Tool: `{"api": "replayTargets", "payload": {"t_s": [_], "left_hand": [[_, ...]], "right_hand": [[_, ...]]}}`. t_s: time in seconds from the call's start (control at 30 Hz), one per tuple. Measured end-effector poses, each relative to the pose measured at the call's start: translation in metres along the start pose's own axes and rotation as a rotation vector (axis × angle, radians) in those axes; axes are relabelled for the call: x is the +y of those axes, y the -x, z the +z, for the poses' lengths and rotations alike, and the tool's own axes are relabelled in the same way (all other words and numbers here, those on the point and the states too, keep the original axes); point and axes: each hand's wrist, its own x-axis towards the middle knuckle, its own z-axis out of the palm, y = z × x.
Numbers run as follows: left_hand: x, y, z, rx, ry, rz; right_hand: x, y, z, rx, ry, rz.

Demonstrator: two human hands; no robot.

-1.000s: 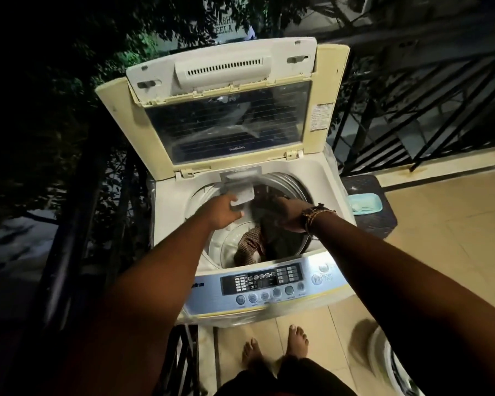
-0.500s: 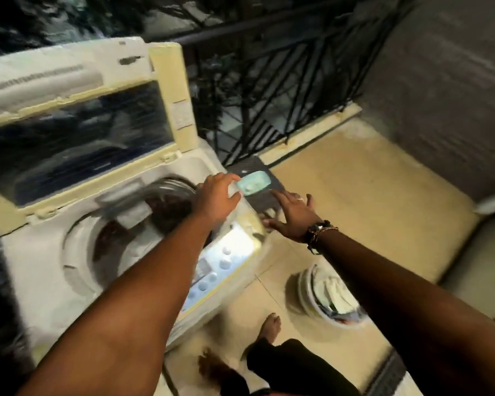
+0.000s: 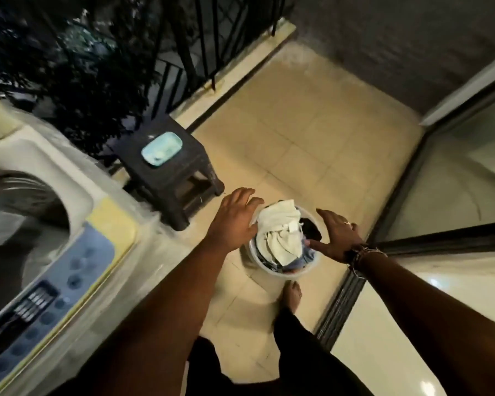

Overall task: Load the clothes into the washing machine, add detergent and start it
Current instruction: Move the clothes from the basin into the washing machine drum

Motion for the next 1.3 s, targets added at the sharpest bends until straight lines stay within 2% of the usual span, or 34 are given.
{"api": "replayTargets", "payload": {"t_s": [0.2, 0.3, 0.37, 0.57, 0.7, 0.8, 0.87, 0.97, 1.13, 1.3], "left_hand": [[0.037, -0.057, 0.134, -0.173, -0.036, -0.323], [0.035, -0.082, 0.205, -0.196, 0.044, -0.423], [0.031, -0.093, 0.251, -0.206, 0.1, -0.443], [0.005, -0.115, 0.376, -0.381, 0.254, -0.464], [-0.009, -0.12, 0.433, -0.33, 0.266, -0.432], [-0.011, -0.119, 0.46, -0.237, 0.263, -0.405], [-0.014, -0.118, 0.464, -0.166, 0.3, -0.374], [-0.008, -0.114, 0.443, -0.16, 0.277, -0.359], [0.002, -0.11, 0.378, -0.131, 0.185, -0.225], [0.005, -0.112, 0.301, -0.167, 0.102, -0.128]], "right_hand": [[0.088, -0.071, 0.063, -0.063, -0.002, -0.21], [0.118, -0.127, 0.093, -0.078, 0.059, -0.303], [0.127, -0.164, 0.114, -0.098, 0.144, -0.355], [0.122, -0.267, 0.185, -0.152, 0.309, -0.382], [0.108, -0.301, 0.245, -0.277, 0.356, -0.385], [0.104, -0.306, 0.277, -0.166, 0.297, -0.281], [0.103, -0.304, 0.28, -0.088, 0.273, -0.254], [0.103, -0.289, 0.266, -0.08, 0.256, -0.294], [0.096, -0.257, 0.221, -0.084, 0.243, -0.286], [0.077, -0.216, 0.158, -0.01, 0.341, -0.382]]}}
